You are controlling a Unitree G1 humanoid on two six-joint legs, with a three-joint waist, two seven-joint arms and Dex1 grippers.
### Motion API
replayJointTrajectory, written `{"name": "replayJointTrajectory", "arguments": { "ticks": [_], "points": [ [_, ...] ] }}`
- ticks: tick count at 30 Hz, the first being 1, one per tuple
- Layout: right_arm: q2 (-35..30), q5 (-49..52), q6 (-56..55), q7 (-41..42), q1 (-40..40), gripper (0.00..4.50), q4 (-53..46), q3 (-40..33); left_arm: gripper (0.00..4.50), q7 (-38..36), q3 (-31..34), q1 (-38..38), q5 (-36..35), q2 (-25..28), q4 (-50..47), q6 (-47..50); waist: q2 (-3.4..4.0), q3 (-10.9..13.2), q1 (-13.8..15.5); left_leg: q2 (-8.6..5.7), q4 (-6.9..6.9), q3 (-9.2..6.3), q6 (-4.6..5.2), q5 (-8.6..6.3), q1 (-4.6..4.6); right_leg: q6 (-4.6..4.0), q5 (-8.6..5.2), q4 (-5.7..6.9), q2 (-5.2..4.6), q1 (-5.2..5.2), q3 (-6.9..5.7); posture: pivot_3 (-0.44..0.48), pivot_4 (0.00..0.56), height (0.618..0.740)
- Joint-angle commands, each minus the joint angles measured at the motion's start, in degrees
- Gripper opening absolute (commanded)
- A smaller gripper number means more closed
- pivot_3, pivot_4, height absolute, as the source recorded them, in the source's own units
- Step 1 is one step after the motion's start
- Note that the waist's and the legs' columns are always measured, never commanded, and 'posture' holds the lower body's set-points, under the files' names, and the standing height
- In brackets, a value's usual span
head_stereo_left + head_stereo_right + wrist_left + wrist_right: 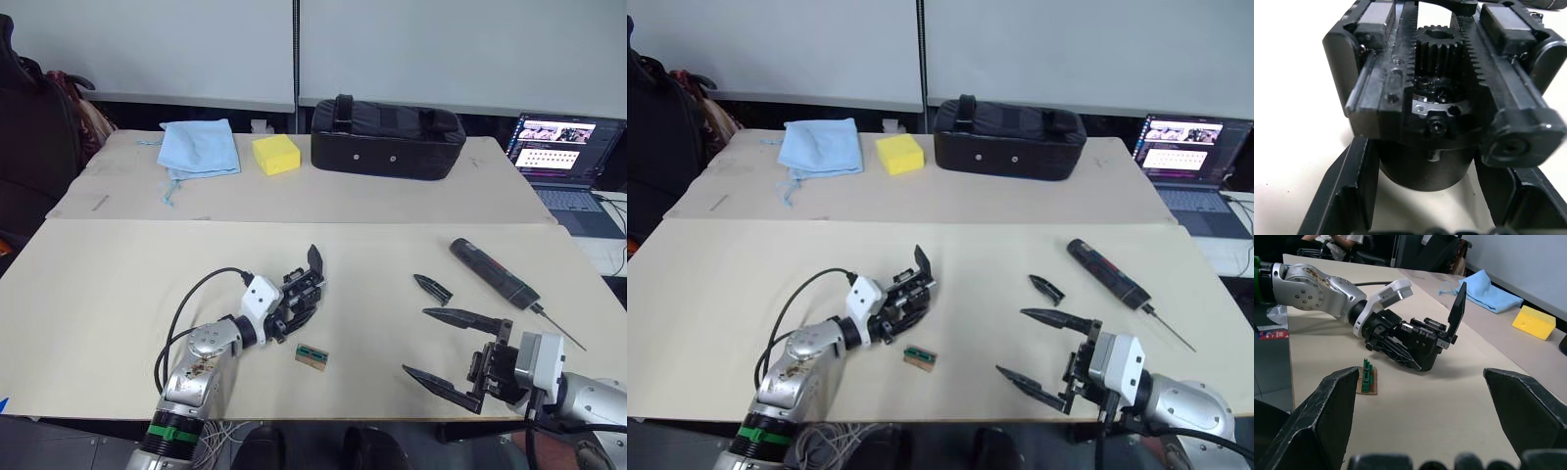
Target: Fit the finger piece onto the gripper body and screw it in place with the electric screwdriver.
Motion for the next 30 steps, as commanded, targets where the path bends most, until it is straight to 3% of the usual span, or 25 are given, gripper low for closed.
{"name": "replayJointTrajectory", "arguments": {
  "ticks": [1, 2, 7, 15, 22, 30],
  "points": [
    [-0.22, 0.76, -1.30, 0.38, -0.54, 4.50, -0.65, -0.89, 4.24, -0.27, 0.66, 0.64, -0.33, 1.48, 0.08, -2.81, 0.01, 0.00, 0.02, 0.00, 0.00, 0.00, 0.00, 0.00, 0.00, 0.00, 0.00, 0.00, 0.00, 0.00, 0.00, 0.000, 0.150, 0.740],
    [-0.14, 0.69, -1.32, 0.39, -0.65, 4.50, -0.58, -0.82, 4.48, -0.60, 1.10, 0.80, -1.43, 1.70, 0.22, -1.63, 0.01, -0.01, 0.08, 0.00, 0.00, 0.00, 0.00, 0.00, 0.00, 0.00, 0.00, 0.00, 0.00, 0.00, 0.00, 0.000, 0.150, 0.740],
    [0.33, 0.27, -1.12, -0.03, -1.38, 4.50, -0.56, -0.09, 4.48, -6.36, 2.05, -1.21, -2.90, 6.21, 5.20, -4.82, 0.04, -0.02, 0.04, 0.00, 0.00, 0.01, -0.02, -0.01, 0.02, 0.00, 0.00, -0.02, -0.02, 0.02, 0.00, 0.000, 0.150, 0.740],
    [0.62, -0.13, -1.04, -0.34, -2.51, 4.50, -0.05, 0.95, 4.48, -24.84, 0.15, -11.53, -4.45, 12.44, 22.92, -15.60, 0.13, -0.08, 0.11, 0.01, -0.01, 0.02, -0.02, -0.01, 0.07, -0.04, -0.02, 0.03, -0.01, 0.02, -0.02, 0.000, 0.150, 0.740],
    [0.88, -1.00, -0.82, -1.25, -3.10, 4.50, 0.06, 1.23, 4.48, -33.06, -2.59, -22.01, -1.66, 9.45, 39.44, -25.63, 0.12, -0.08, 0.44, -0.07, 0.00, 0.05, 0.00, 0.00, -0.06, 0.00, 0.00, -0.07, -0.05, 0.02, -0.03, 0.000, 0.150, 0.740],
    [0.64, -1.82, -0.93, -3.11, -1.16, 4.50, -1.96, 0.17, 4.48, -36.66, -3.16, -31.25, 0.90, 4.33, 54.37, -32.66, 0.11, -0.08, 0.70, -0.10, 0.01, 0.06, 0.02, 0.00, -0.08, 0.03, 0.02, -0.07, -0.05, 0.05, -0.04, 0.000, 0.150, 0.740]
  ]
}}
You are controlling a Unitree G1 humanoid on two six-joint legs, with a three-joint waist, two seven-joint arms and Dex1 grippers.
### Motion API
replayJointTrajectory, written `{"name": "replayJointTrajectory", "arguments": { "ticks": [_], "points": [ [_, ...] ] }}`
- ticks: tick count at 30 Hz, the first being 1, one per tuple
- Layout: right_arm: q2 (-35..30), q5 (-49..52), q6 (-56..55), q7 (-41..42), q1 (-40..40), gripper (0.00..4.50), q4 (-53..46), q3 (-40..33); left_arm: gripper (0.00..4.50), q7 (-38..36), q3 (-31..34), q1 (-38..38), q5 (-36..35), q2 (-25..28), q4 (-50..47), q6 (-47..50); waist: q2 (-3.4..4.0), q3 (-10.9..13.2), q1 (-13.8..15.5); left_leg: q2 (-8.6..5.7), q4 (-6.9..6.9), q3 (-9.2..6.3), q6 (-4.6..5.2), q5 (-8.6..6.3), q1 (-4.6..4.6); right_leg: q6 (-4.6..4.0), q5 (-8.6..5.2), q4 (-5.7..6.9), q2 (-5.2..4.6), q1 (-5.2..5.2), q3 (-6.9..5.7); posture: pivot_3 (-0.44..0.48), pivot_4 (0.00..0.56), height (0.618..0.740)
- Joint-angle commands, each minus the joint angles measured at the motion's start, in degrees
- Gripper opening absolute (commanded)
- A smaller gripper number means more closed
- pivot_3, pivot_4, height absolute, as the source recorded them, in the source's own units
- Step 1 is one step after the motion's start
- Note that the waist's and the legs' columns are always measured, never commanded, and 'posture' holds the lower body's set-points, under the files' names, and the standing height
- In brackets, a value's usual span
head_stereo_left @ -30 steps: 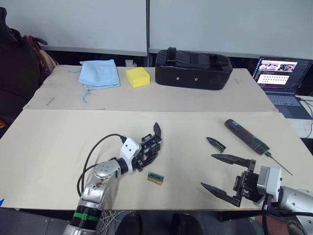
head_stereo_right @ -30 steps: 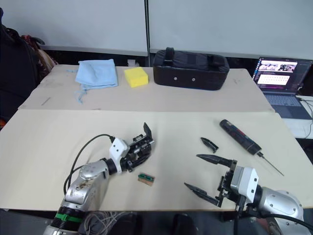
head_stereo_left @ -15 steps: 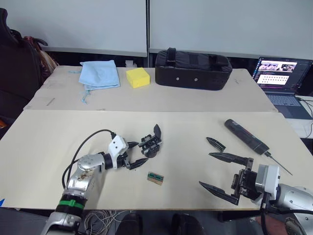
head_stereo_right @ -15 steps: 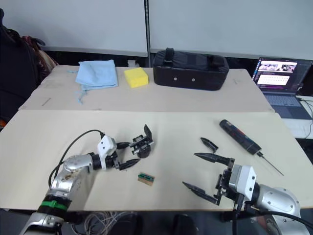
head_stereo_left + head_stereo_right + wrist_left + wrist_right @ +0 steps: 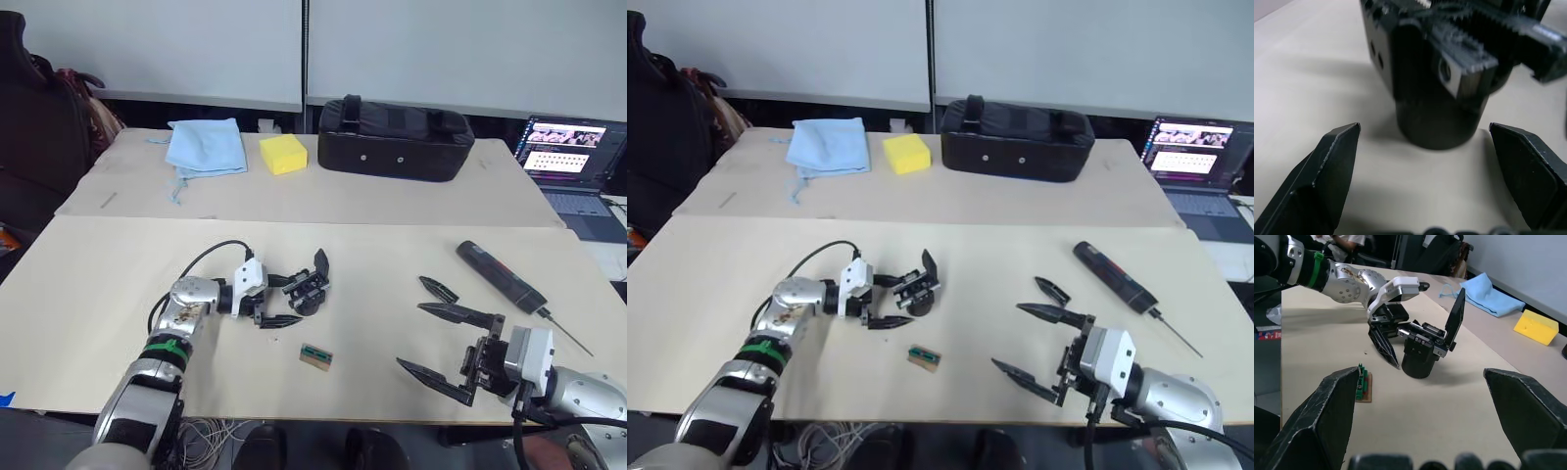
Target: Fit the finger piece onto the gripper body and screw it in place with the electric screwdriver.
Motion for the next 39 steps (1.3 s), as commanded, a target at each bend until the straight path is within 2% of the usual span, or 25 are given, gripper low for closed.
{"name": "replayJointTrajectory", "arguments": {
  "ticks": [1, 8, 10, 13, 16, 19, 22, 25, 28, 31, 35, 39],
  "points": [
    [-0.09, 0.22, -0.94, -1.18, 0.83, 4.50, -2.67, -1.92, 4.48, -0.51, -0.40, -3.15, 1.70, -2.06, 5.09, -2.70, 0.00, 0.00, 0.04, -0.01, 0.00, 0.00, 0.00, 0.00, -0.01, 0.01, 0.01, 0.00, 0.00, 0.00, 0.00, 0.000, 0.150, 0.740],
    [0.03, -0.51, -1.08, -2.58, 2.44, 4.50, -3.86, -2.07, 4.48, -4.87, 0.58, -5.45, 1.47, -4.28, 9.65, -4.54, -0.01, 0.00, -0.36, -0.01, 0.01, -0.01, 0.00, 0.00, -0.02, 0.04, 0.02, -0.01, 0.00, 0.00, 0.00, 0.000, 0.150, 0.740],
    [0.03, -0.78, -1.22, -2.76, 2.79, 4.50, -4.02, -1.92, 4.48, -3.96, 0.22, -5.57, 2.76, -4.20, 10.57, -5.32, -0.01, 0.00, -0.39, 0.00, 0.01, -0.01, 0.00, 0.00, -0.01, 0.04, 0.02, 0.00, 0.00, 0.00, 0.00, 0.000, 0.150, 0.740],
    [-0.07, -0.83, -1.19, -2.94, 2.93, 4.50, -4.14, -2.00, 3.71, -2.31, 0.81, -5.62, 3.24, -3.74, 11.51, -5.40, -0.02, -0.01, -0.40, 0.00, 0.01, -0.01, 0.00, 0.00, 0.01, 0.04, 0.02, 0.01, 0.00, 0.02, 0.00, 0.000, 0.150, 0.740],
    [-0.33, -0.66, -1.15, -2.82, 2.97, 4.50, -4.00, -2.23, 2.37, -1.80, 2.04, -4.68, 2.48, -2.77, 11.03, -5.64, -0.02, -0.01, -0.46, 0.00, 0.01, -0.01, 0.00, 0.00, 0.07, 0.04, 0.02, 0.01, 0.00, 0.06, 0.00, 0.000, 0.150, 0.740],
    [-0.46, -0.50, -1.06, -2.63, 2.81, 4.50, -3.82, -2.20, 2.35, -2.04, 3.20, -3.38, 1.32, -2.33, 9.22, -5.42, -0.02, -0.02, -0.80, 0.03, 0.01, -0.01, 0.00, 0.00, 0.13, 0.03, 0.02, 0.05, 0.02, 0.07, 0.01, 0.000, 0.150, 0.740],
    [-0.48, -0.44, -1.07, -2.37, 2.36, 4.50, -3.45, -1.76, 2.35, -0.31, 5.26, -0.12, -1.40, -2.49, 2.33, -2.84, -0.01, -0.02, -1.36, 0.10, 0.00, -0.02, 0.00, 0.00, 0.17, 0.03, 0.02, 0.09, 0.06, 0.06, 0.02, 0.000, 0.150, 0.740],
    [-0.53, -0.41, -1.15, -2.05, 2.05, 4.50, -3.08, -1.58, 2.35, 8.14, 7.34, 5.04, -3.77, -3.62, -13.11, 6.17, -0.03, -0.01, -1.74, 0.12, -0.01, -0.03, 0.00, 0.00, 0.13, 0.05, 0.03, 0.10, 0.06, 0.02, 0.03, 0.000, 0.150, 0.740],
    [-0.23, 0.41, -0.02, -3.02, 1.19, 4.50, -3.03, -1.93, 2.35, 17.76, 6.51, 12.46, -1.94, -3.92, -31.09, 17.47, -0.05, 0.00, -1.72, 0.10, -0.01, -0.05, 0.00, 0.00, 0.01, 0.16, 0.10, 0.05, 0.03, -0.04, 0.04, 0.000, 0.150, 0.740],
    [-0.39, 1.36, 1.38, -3.94, 0.28, 4.50, -3.32, -2.32, 2.35, 23.52, 5.74, 18.16, -1.68, -4.32, -42.25, 24.94, -0.05, 0.01, -1.67, 0.07, -0.01, -0.04, 0.00, 0.00, -0.05, 0.17, 0.10, 0.02, 0.02, -0.09, 0.08, 0.000, 0.150, 0.740],
    [-0.97, 1.59, 1.86, -3.37, 0.38, 4.50, -3.20, -2.15, 2.35, 28.83, 3.70, 23.23, -0.07, -4.91, -48.73, 29.01, -0.05, 0.01, -1.35, 0.09, -0.01, -0.05, -0.01, -0.01, -0.03, 0.03, 0.02, 0.03, 0.03, -0.09, 0.06, 0.000, 0.150, 0.740],
    [-1.36, 1.46, 1.97, -2.93, 0.41, 4.50, -2.93, -1.87, 2.35, 31.59, 2.33, 24.38, 0.71, -5.81, -49.41, 28.07, -0.05, 0.01, -1.01, 0.07, -0.01, -0.04, -0.01, -0.01, -0.02, 0.02, 0.01, 0.04, 0.02, -0.09, 0.06, 0.000, 0.150, 0.740]
  ]
}}
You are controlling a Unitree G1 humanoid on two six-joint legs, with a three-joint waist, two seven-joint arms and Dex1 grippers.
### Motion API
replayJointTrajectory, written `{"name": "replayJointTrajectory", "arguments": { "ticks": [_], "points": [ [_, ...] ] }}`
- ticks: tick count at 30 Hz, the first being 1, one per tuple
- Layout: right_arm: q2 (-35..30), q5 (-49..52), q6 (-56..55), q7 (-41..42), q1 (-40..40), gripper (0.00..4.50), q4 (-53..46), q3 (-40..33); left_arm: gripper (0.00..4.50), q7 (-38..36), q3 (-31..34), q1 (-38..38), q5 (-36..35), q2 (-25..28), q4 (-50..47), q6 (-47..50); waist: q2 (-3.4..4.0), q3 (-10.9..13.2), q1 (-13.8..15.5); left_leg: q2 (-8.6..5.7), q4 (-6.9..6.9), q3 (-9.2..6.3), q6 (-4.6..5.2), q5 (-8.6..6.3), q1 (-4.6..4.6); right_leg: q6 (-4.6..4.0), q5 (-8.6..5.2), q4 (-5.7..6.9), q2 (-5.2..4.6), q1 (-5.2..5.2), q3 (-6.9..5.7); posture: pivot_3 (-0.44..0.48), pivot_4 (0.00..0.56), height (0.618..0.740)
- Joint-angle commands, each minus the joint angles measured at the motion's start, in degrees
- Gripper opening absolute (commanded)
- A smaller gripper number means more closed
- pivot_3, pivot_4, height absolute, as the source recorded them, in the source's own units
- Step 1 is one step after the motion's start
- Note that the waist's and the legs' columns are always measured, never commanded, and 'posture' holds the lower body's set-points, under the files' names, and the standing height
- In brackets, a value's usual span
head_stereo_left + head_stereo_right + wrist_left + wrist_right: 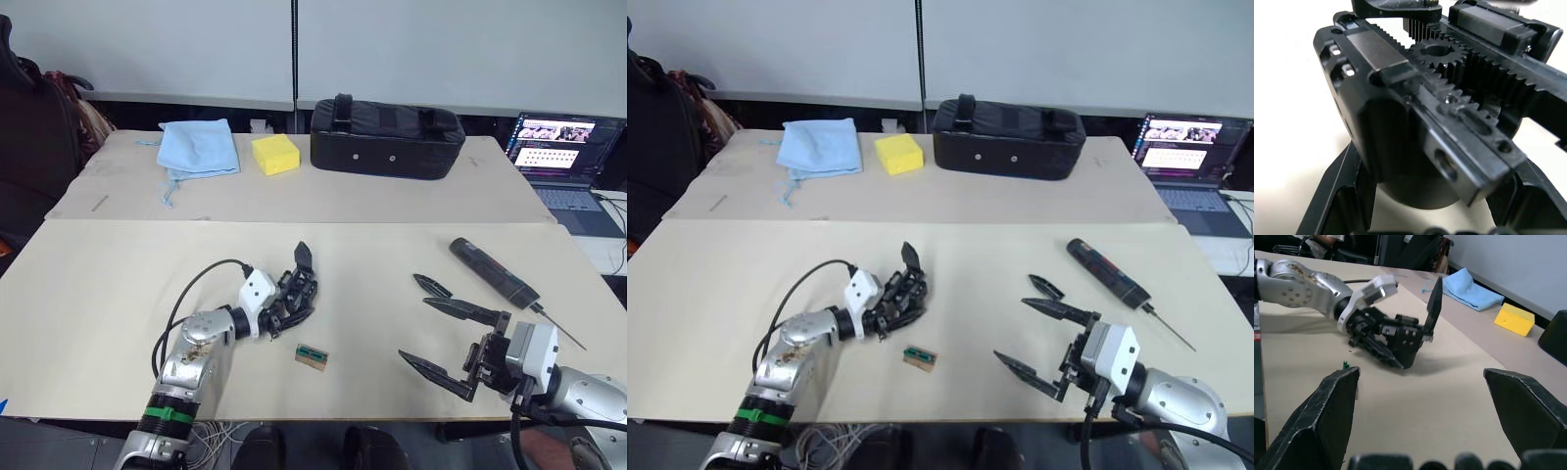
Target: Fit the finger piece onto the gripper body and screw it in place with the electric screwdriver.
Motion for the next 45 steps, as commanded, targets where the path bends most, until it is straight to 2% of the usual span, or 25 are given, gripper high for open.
{"name": "replayJointTrajectory", "arguments": {
  "ticks": [1, 12, 14, 15, 17, 25, 30, 34, 35, 40, 43, 45],
  "points": [
    [-0.51, 1.00, -0.02, 0.36, -0.19, 4.50, -1.30, -1.01, 2.35, 1.86, -0.99, -0.40, 0.24, -0.53, -2.56, -2.33, 0.00, 0.00, 0.25, -0.01, 0.00, 0.01, 0.00, 0.00, 0.00, 0.00, 0.00, -0.01, 0.00, 0.00, 0.00, 0.000, 0.150, 0.740],
    [-0.80, 0.95, 0.12, 0.91, 0.98, 4.50, -1.51, -1.71, 2.35, 4.12, -2.80, 0.51, 0.16, -0.83, -0.66, -2.53, 0.03, -0.02, 0.63, -0.03, 0.00, 0.02, 0.00, 0.00, 0.00, 0.00, 0.00, -0.04, -0.02, 0.01, 0.01, 0.000, 0.150, 0.740],
    [-0.97, 1.07, 0.16, 0.97, 1.07, 4.50, -1.50, -1.96, 3.41, 3.19, -2.91, 0.82, -0.36, -0.03, -0.93, -1.88, 0.03, -0.02, 0.62, -0.03, 0.00, 0.02, 0.00, 0.00, 0.00, 0.00, 0.00, -0.04, -0.02, 0.01, 0.01, 0.000, 0.150, 0.740],
    [-1.01, 1.13, 0.12, 1.01, 1.15, 4.50, -1.44, -2.11, 3.67, 2.84, -2.87, 1.10, -0.59, 0.31, -0.94, -1.97, 0.03, -0.02, 0.61, -0.03, 0.00, 0.02, 0.00, 0.00, 0.01, 0.00, 0.00, -0.04, -0.02, 0.02, 0.01, 0.000, 0.150, 0.740],
    [-1.02, 1.12, 0.01, 1.07, 1.37, 4.50, -1.42, -2.23, 4.48, 2.13, -2.56, 1.65, -1.13, 1.04, -0.97, -2.12, 0.04, -0.02, 0.60, -0.02, 0.00, 0.02, 0.00, 0.00, 0.02, 0.00, 0.00, -0.03, -0.01, 0.02, 0.01, 0.000, 0.150, 0.740],
    [-0.75, 1.11, -0.19, 1.42, 4.42, 4.50, -1.40, -3.45, 4.48, -6.47, 1.07, 1.33, -6.13, 8.23, 0.75, -4.06, 0.08, -0.05, 0.44, 0.05, -0.01, 0.01, -0.01, -0.01, 0.09, -0.06, -0.04, 0.02, 0.04, 0.00, -0.01, 0.000, 0.150, 0.740],
    [2.10, 6.48, 2.78, -2.39, 10.44, 4.50, -2.64, -9.04, 4.48, -19.79, 8.16, 1.25, -13.66, 16.18, 7.12, -7.90, 0.08, -0.05, 0.58, 0.05, -0.01, 0.01, -0.03, -0.02, 0.00, -0.07, -0.04, -0.02, 0.00, -0.07, -0.01, 0.000, 0.150, 0.740],
    [4.61, 4.51, 1.00, -3.52, 14.88, 4.50, -2.18, -12.41, 4.48, -29.90, 10.98, 1.28, -17.19, 21.72, 10.60, -10.13, 0.18, -0.10, 0.56, 0.08, -0.01, 0.05, -0.11, -0.07, -0.17, -0.08, -0.05, 0.01, -0.03, -0.29, -0.01, 0.000, 0.150, 0.740],
    [5.51, 4.15, 0.67, -4.14, 16.07, 4.50, -2.18, -13.37, 4.48, -30.73, 12.01, 0.71, -18.11, 22.45, 10.63, -10.10, 0.18, -0.10, 0.62, 0.09, -0.01, 0.05, -0.37, -0.23, -0.18, -0.08, -0.05, 0.01, -0.06, -0.31, 0.00, 0.000, 0.150, 0.740],
    [8.91, 1.45, 0.61, -8.17, 19.58, 4.50, -2.52, -16.69, 4.48, -32.04, 16.01, -0.48, -22.84, 25.62, 5.89, -5.83, 0.18, -0.10, 0.72, 0.12, -0.01, 0.04, -0.39, -0.23, -0.29, -0.08, -0.05, 0.00, -0.11, -0.41, 0.00, 0.000, 0.150, 0.740],
    [5.84, 4.59, 8.09, -11.42, 17.05, 4.50, -5.93, -16.77, 4.48, -30.92, 17.52, -1.29, -24.41, 26.41, 1.79, -4.90, 0.19, -0.11, 0.37, 0.12, -0.01, 0.05, -0.41, -0.25, -0.29, -0.08, -0.05, 0.02, -0.12, -0.43, 0.05, 0.000, 0.150, 0.740],
    [0.20, 9.34, 17.01, -12.19, 14.75, 4.50, -7.20, -16.93, 4.48, -30.81, 17.82, -1.66, -25.42, 26.69, -0.83, -3.63, 0.20, -0.12, -0.08, 0.12, -0.01, 0.08, -0.42, -0.25, -0.26, -0.08, -0.04, 0.05, -0.11, -0.45, 0.14, 0.000, 0.150, 0.740]
  ]
}}
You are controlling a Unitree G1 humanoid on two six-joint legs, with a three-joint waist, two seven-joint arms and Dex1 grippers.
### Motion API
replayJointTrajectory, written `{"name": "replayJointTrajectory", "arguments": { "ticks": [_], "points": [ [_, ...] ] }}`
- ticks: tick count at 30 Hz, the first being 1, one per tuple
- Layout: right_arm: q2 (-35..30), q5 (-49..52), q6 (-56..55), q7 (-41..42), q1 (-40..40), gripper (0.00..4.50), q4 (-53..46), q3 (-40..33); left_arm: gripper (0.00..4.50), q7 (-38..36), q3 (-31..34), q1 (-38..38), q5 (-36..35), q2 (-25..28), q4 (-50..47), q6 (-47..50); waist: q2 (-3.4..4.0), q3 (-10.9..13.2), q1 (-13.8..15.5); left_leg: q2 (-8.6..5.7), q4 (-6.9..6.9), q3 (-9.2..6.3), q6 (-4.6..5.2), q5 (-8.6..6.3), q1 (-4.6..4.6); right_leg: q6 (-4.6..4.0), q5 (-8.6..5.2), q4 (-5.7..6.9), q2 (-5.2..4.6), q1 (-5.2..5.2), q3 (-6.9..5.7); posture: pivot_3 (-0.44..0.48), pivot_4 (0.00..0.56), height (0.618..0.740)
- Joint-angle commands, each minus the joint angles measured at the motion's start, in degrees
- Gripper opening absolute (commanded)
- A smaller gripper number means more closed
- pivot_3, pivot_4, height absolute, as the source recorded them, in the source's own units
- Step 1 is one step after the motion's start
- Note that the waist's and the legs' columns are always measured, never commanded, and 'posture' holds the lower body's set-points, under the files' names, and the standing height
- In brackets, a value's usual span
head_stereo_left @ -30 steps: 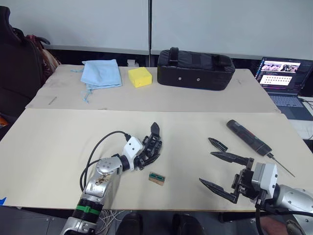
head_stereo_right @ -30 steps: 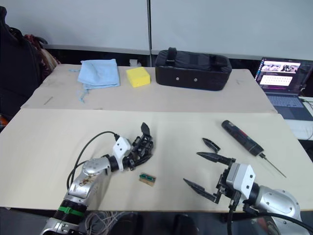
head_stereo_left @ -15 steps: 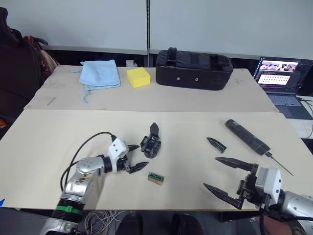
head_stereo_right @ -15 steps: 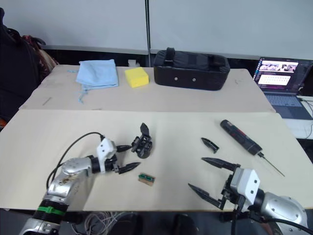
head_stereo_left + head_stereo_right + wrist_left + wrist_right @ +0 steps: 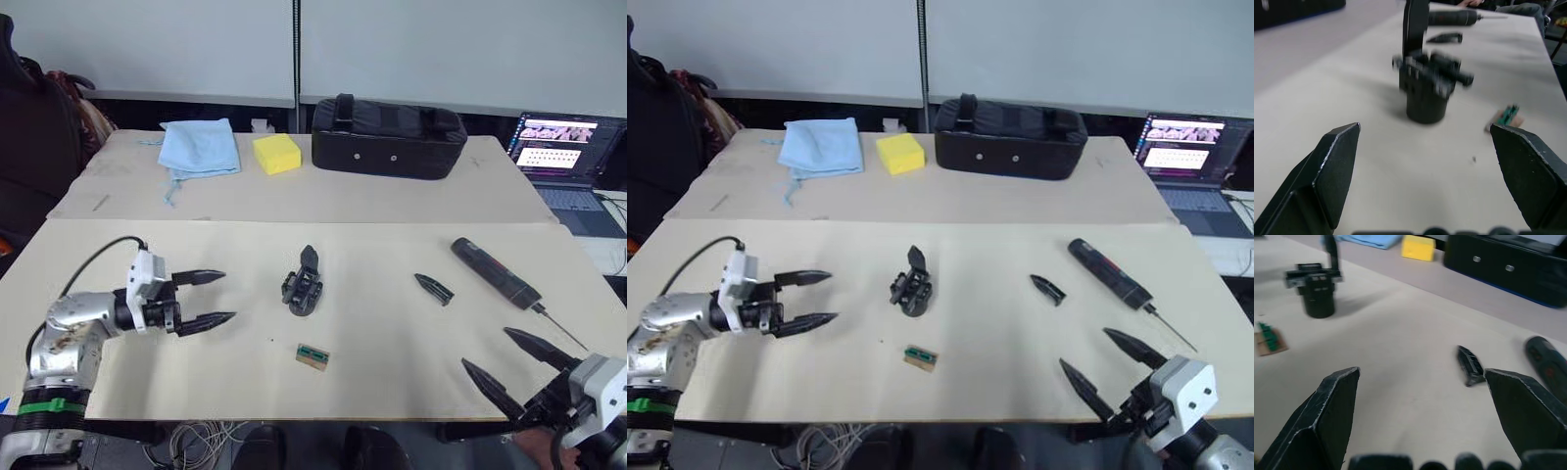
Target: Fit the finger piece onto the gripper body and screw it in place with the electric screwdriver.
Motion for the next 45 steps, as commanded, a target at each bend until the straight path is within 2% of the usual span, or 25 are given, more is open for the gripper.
{"name": "replayJointTrajectory", "arguments": {
  "ticks": [1, 5, 7, 9, 13, 19, 22, 29, 33, 39, 42, 45],
  "points": [
    [-9.12, 7.27, 14.66, -3.13, -4.89, 4.50, -3.70, -1.90, 4.48, 0.25, 1.31, -1.06, -3.03, 0.98, -5.82, 2.22, -0.01, 0.00, -0.55, -0.01, 0.00, 0.03, 0.03, 0.02, 0.03, -0.01, 0.01, 0.01, 0.01, 0.02, 0.06, 0.000, 0.150, 0.740],
    [-24.24, 7.73, 32.72, -5.88, -19.70, 4.50, 3.14, 2.69, 4.48, 1.21, 0.18, -2.33, -4.39, 0.18, -9.41, 5.34, -0.06, 0.01, -1.20, -0.12, 0.00, 0.13, 0.27, 0.16, 0.07, -0.05, 0.05, 0.03, 0.03, 0.02, 0.14, 0.000, 0.150, 0.740],
    [-28.60, 9.23, 40.89, -6.71, -31.88, 4.50, 8.40, 7.68, 4.48, 2.94, -0.48, -3.38, -4.51, -1.07, -10.42, 6.34, -0.09, 0.04, -1.19, -0.09, 0.00, 0.16, 0.39, 0.24, 0.08, -0.07, 0.06, 0.04, 0.10, 0.02, 0.11, 0.000, 0.150, 0.740],
    [-31.47, 10.19, 47.78, -3.92, -43.05, 4.50, 13.78, 14.13, 4.48, 4.26, -1.13, -3.83, -4.48, -2.04, -11.52, 6.98, -0.10, 0.06, -1.26, -0.10, 0.00, 0.16, 0.41, 0.25, 0.05, -0.07, 0.07, 0.07, 0.15, -0.04, 0.13, 0.000, 0.150, 0.740],
    [-32.97, 0.15, 49.20, 2.79, -58.99, 4.50, 27.67, 29.83, 4.48, 5.36, -2.00, -3.36, -5.22, -3.10, -14.16, 8.74, -0.17, 0.09, -1.16, -0.07, -0.06, 0.16, 0.46, 0.23, -0.06, -0.09, 0.05, 0.01, 0.25, -0.10, 0.12, 0.000, 0.150, 0.740],
    [-27.57, -10.15, 46.89, 10.32, -73.02, 4.50, 45.44, 42.43, 4.48, 6.55, -1.33, -1.87, -5.78, -3.11, -16.51, 9.81, -0.18, 0.10, -1.22, -0.27, -0.03, 0.21, 0.59, 0.15, -0.46, 0.43, 0.31, -0.12, 0.12, -0.34, 0.20, 0.000, 0.150, 0.740],
    [-25.33, -14.64, 44.33, 14.86, -75.95, 4.50, 49.47, 47.47, 4.48, 6.74, -1.01, -0.62, -6.30, -2.73, -17.51, 10.78, -0.18, 0.10, -1.24, -0.27, -0.03, 0.21, 0.60, 0.15, -0.45, 0.45, 0.31, -0.11, 0.12, -0.34, 0.21, 0.000, 0.150, 0.740],
    [-20.98, -23.11, 42.07, 17.98, -79.02, 4.50, 55.73, 52.45, 4.48, 7.12, -1.12, 0.77, -6.33, -2.39, -18.52, 10.98, -0.17, 0.09, -1.27, -0.14, 0.21, 0.20, 0.59, 0.16, -0.35, 0.40, 0.33, 0.07, 0.22, -0.29, 0.17, 0.000, 0.150, 0.740],
    [-20.31, -24.96, 41.92, 18.85, -78.57, 3.35, 55.44, 51.85, 4.50, 7.15, -0.35, 1.96, -6.42, -1.91, -18.71, 10.77, -0.17, 0.08, -1.19, -0.12, 0.42, 0.21, 0.58, 0.15, -0.35, 0.12, 0.19, 0.17, 0.19, -0.24, 0.18, 0.000, 0.150, 0.740],
    [-18.68, -23.57, 42.67, 16.82, -75.64, 1.23, 50.08, 46.05, 4.50, 8.65, 0.22, 1.43, -8.59, -2.25, -19.31, 13.02, -0.18, 0.08, -1.23, -0.11, 0.42, 0.21, 0.58, 0.15, -0.35, 0.27, 0.28, 0.19, 0.20, -0.23, 0.18, 0.000, 0.150, 0.740],
    [-19.11, -21.30, 39.93, 15.24, -71.45, 1.12, 44.03, 39.23, 4.50, 13.01, 1.15, -0.36, -11.40, -3.86, -20.48, 16.06, -0.19, 0.08, -1.17, -0.11, 0.42, 0.20, 0.58, 0.15, -0.35, 0.34, 0.33, 0.25, 0.21, -0.25, 0.18, 0.000, 0.150, 0.740],
    [-17.31, -17.94, 35.43, 10.69, -66.10, 1.12, 32.81, 28.91, 4.50, 22.13, 2.54, -3.34, -16.38, -7.46, -22.73, 21.93, -0.19, 0.10, -1.00, -0.12, 0.42, 0.19, 0.58, 0.15, -0.38, 0.45, 0.38, 0.29, 0.20, -0.28, 0.20, 0.000, 0.150, 0.740]
  ]
}}
